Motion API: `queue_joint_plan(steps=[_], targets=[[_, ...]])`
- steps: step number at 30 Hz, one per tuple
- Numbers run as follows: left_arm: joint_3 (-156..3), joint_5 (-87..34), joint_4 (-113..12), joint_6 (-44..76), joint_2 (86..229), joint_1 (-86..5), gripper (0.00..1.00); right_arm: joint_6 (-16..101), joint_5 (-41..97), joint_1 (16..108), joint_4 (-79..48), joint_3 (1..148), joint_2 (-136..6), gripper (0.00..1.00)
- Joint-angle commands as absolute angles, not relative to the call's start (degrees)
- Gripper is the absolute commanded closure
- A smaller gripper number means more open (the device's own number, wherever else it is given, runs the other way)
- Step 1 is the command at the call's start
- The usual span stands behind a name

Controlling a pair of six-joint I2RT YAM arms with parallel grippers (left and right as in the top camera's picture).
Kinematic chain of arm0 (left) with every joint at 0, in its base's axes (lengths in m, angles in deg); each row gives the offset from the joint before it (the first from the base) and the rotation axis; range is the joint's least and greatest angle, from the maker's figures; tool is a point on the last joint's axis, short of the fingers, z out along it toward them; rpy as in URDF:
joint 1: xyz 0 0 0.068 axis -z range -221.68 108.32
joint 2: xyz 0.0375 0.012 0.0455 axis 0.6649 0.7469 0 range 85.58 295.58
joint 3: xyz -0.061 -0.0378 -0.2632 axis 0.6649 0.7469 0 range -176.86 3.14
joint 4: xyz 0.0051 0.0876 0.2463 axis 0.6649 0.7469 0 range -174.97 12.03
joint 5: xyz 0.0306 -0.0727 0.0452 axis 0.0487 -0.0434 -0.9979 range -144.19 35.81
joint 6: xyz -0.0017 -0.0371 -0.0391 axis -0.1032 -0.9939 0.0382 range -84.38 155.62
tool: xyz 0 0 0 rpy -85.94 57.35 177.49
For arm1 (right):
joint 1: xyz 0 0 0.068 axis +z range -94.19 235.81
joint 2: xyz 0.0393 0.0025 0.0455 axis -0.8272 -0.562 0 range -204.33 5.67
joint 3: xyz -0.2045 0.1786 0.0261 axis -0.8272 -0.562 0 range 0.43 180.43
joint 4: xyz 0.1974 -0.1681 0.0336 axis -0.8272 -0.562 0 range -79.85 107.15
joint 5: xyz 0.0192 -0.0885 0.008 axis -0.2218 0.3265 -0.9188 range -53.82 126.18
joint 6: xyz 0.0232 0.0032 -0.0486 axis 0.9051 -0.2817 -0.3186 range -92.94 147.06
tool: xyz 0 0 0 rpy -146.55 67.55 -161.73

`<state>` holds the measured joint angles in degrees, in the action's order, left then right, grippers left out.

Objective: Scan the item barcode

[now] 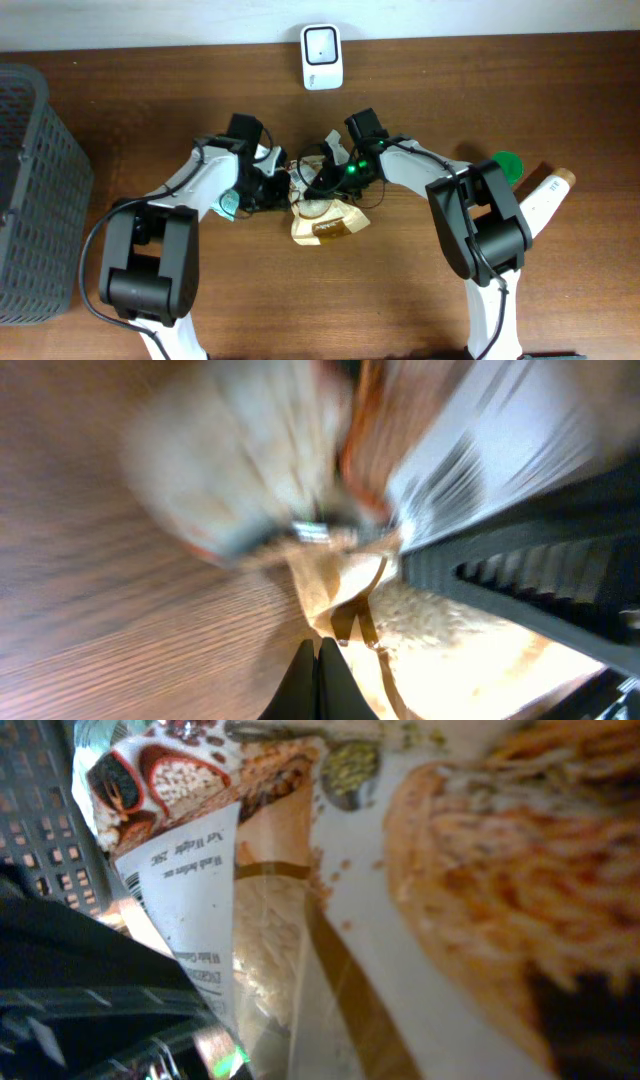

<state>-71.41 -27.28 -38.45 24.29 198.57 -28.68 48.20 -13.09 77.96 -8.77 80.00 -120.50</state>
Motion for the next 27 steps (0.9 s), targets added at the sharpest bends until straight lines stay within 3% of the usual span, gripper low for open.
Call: queue_joint_plan(steps=[1, 5, 7, 8, 10, 11, 20, 23, 27], targets=[[-78.5, -28.5, -36.4, 26.8, 192.9, -31.6, 1.0, 41.6, -12.0, 76.5, -11.0, 78.8, -114.9, 0.96], [-82.7, -28.8, -37.1, 26.8, 189.3, -36.7, 1.0, 39.3, -10.5, 75.5, -13.2, 78.8, -107.3, 0.96], [-83.0, -28.8, -39.0, 26.7, 189.3, -39.6, 0.84, 39.3, -9.0, 74.8, -14.5, 79.2, -101.9, 0.96], [-82.9, -28.8, -39.4, 26.8, 189.3, -40.6, 0.66, 39.3, -9.0, 74.4, -15.1, 79.5, -100.0, 0.96], [-83.0, -31.6, -40.0, 26.7, 189.3, -42.5, 0.1, 39.5, -9.0, 73.0, -18.7, 82.1, -95.3, 0.96], [-83.0, -32.9, -40.0, 26.7, 189.3, -42.8, 0.01, 39.5, -9.0, 72.2, -21.9, 84.4, -93.7, 0.96], [-82.9, -34.6, -39.9, 26.7, 189.3, -43.0, 0.01, 33.3, -7.6, 71.2, -43.2, 108.6, -91.0, 0.96], [-82.9, -34.5, -39.9, 26.7, 189.3, -43.0, 0.01, 33.7, -5.7, 71.2, -43.7, 109.3, -91.4, 0.96], [-82.9, -34.5, -39.9, 26.7, 189.3, -43.0, 0.01, 34.0, 8.2, 75.2, -38.3, 109.3, -96.6, 0.96]])
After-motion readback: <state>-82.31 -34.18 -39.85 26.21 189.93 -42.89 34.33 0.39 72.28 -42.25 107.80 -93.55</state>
